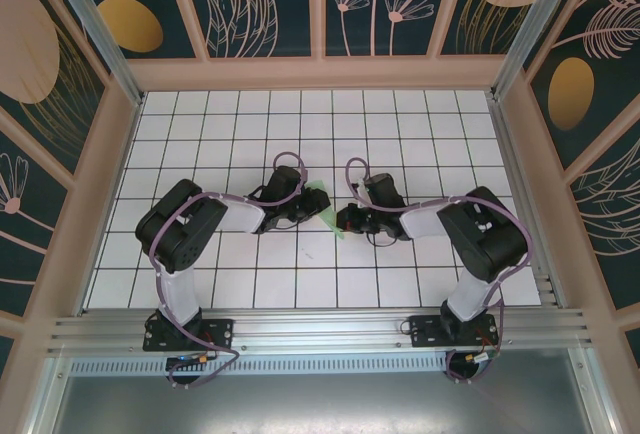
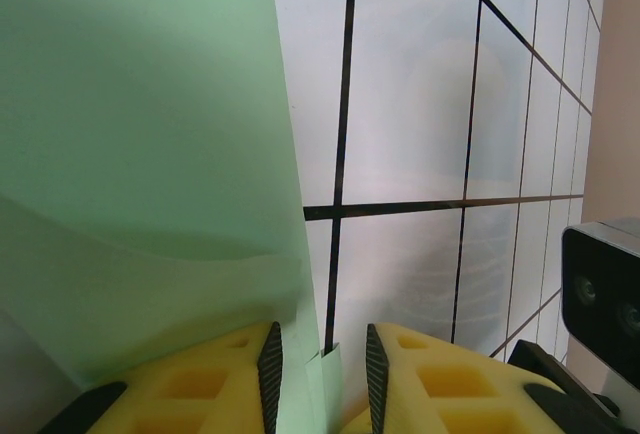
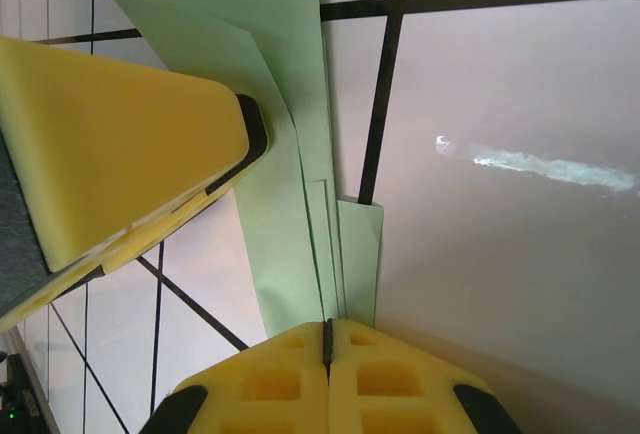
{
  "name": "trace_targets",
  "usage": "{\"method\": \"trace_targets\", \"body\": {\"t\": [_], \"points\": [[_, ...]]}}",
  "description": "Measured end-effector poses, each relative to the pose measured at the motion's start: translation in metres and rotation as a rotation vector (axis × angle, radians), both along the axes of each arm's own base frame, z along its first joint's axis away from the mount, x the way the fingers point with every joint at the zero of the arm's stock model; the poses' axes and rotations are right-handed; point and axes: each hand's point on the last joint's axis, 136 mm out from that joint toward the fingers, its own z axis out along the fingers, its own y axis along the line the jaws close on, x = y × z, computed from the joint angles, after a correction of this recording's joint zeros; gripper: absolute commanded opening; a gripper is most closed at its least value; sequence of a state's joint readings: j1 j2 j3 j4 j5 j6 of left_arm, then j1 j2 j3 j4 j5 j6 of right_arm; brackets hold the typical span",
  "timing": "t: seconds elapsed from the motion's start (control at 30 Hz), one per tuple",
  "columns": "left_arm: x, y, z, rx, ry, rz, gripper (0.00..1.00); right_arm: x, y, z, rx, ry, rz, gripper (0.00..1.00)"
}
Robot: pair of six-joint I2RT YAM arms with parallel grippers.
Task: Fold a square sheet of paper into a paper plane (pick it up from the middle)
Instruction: Fold the wing for the fifth time at the center of the table.
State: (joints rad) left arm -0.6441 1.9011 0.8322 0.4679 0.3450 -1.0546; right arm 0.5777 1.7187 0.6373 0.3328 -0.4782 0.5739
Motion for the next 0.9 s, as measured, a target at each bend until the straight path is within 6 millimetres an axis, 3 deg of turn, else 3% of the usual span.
{"method": "trace_targets", "body": {"t": [0.13,0.23,0.33,0.47,0.9], "points": [[0.0,0.0,0.0,0.001,-0.002,-0.002,0.31,-0.002,-0.006,0.006,-0.039,-0.014,-0.013,0.13],[0.0,-0.001,0.0,-0.002,0.0,-0.008,0.31,0.0,-0.008,0.024,-0.031,-0.049,-0.02,0.13],[0.0,-0.002,0.0,-0.004,-0.001,-0.012,0.31,0.001,-0.006,0.042,-0.002,-0.084,-0.017,0.11],[0.001,-0.003,0.0,-0.005,-0.001,-0.015,0.31,-0.003,0.002,0.05,0.045,-0.076,0.022,0.07],[0.001,-0.004,0.0,-0.003,-0.004,-0.018,0.3,-0.008,0.019,0.022,0.059,0.04,0.092,0.04]]}}
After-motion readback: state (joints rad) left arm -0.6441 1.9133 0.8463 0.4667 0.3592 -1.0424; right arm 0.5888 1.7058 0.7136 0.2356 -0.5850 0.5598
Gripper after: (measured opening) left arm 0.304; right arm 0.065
